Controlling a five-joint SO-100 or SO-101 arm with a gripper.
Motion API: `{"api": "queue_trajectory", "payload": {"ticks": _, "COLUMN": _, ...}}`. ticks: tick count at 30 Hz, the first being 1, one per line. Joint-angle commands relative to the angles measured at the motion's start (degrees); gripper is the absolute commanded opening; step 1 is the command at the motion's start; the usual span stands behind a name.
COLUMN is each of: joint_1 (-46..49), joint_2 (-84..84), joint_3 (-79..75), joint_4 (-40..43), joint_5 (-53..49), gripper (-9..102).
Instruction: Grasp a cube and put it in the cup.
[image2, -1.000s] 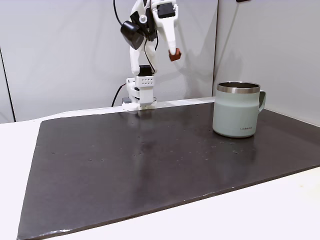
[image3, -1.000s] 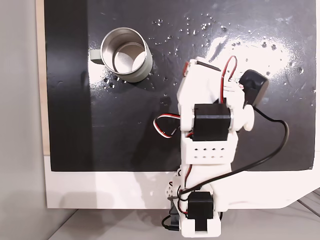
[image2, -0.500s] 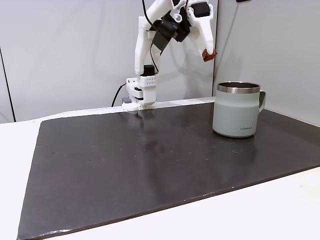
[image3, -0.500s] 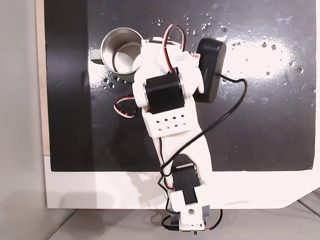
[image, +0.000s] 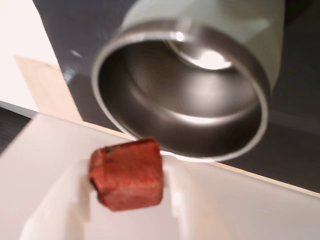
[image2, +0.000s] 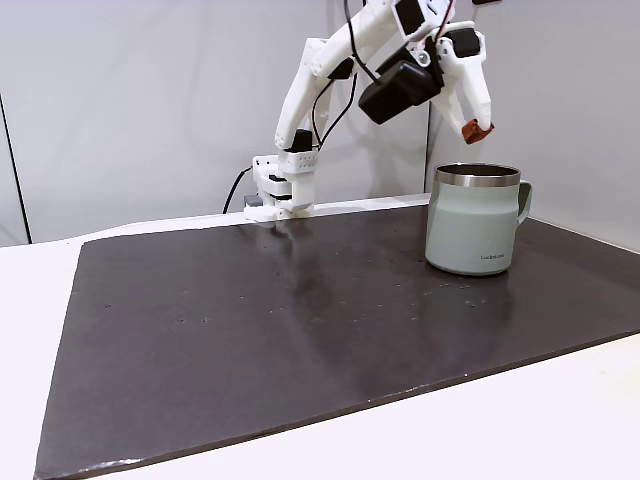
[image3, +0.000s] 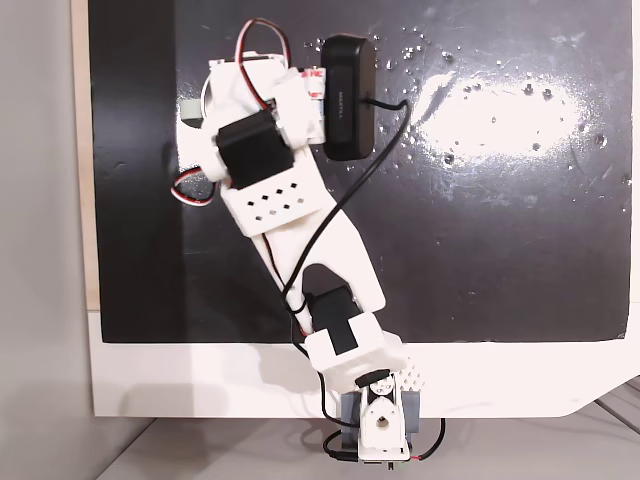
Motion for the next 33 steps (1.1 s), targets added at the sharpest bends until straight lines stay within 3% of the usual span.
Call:
{"api": "queue_trajectory", "payload": {"ticks": 1, "joint_1": -1.67, "joint_2": 0.53, "joint_3": -3.69, "joint_4": -1.14, "joint_5": -0.44, "gripper": 4}}
{"api": "queue_trajectory", "payload": {"ticks": 16, "joint_1": -2.55, "joint_2": 3.60, "joint_3": -0.44, "joint_4": -0.35, "joint_5": -0.79, "gripper": 5}}
{"api": "queue_trajectory", "payload": {"ticks": 24, "joint_1": -2.72, "joint_2": 5.19, "joint_3": -0.26, "joint_4": 0.26, "joint_5": -1.32, "gripper": 26}}
{"api": "queue_trajectory", "payload": {"ticks": 33, "joint_1": -3.78, "joint_2": 7.29, "joint_3": 2.11, "joint_4": 0.44, "joint_5": -1.58, "gripper": 26}}
